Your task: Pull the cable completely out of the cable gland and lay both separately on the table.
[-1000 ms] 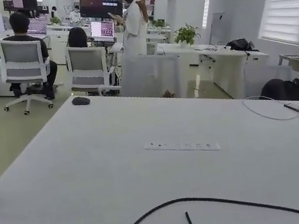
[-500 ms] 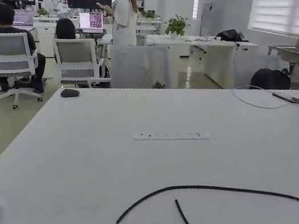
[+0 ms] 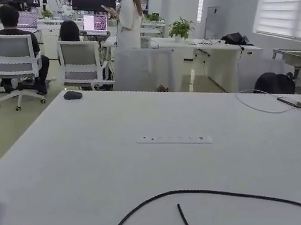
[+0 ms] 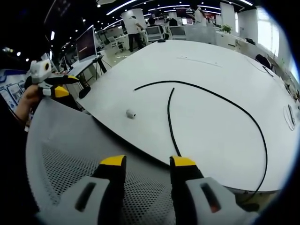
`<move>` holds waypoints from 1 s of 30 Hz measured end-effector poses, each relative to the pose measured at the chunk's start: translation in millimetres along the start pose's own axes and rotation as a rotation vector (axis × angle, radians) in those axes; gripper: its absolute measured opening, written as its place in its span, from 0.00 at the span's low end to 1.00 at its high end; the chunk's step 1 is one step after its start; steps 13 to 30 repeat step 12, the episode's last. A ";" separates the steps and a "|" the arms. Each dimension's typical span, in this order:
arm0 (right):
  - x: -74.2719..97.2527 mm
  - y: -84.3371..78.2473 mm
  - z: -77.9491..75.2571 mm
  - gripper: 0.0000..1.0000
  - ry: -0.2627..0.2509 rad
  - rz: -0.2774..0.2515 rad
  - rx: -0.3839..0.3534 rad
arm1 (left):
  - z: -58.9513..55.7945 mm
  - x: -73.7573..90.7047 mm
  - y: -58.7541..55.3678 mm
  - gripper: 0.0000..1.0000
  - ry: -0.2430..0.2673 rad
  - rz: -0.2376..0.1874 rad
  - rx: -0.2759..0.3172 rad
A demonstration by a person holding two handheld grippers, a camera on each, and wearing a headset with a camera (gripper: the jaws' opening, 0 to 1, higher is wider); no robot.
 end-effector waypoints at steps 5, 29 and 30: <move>-0.4 -0.7 1.7 0.39 0.014 0.000 -0.008 | -3.5 -3.4 -0.3 0.56 -0.008 0.006 -0.002; -0.4 -0.8 3.9 0.38 0.034 -0.007 -0.030 | -6.3 -8.6 -3.3 0.56 -0.012 0.021 0.000; -0.4 -0.8 3.9 0.38 0.034 -0.007 -0.030 | -6.3 -8.6 -3.3 0.56 -0.012 0.021 0.000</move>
Point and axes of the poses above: the centre of the closed fingertips' face, and the gripper's own axes: x roughly backward along the fingers, z roughly to its left, y roughly out of its top, the point moved 2 cm from there along x, roughly backward along the fingers, and after that the axes turned 2 degrees about y, right-handed, at the moved point
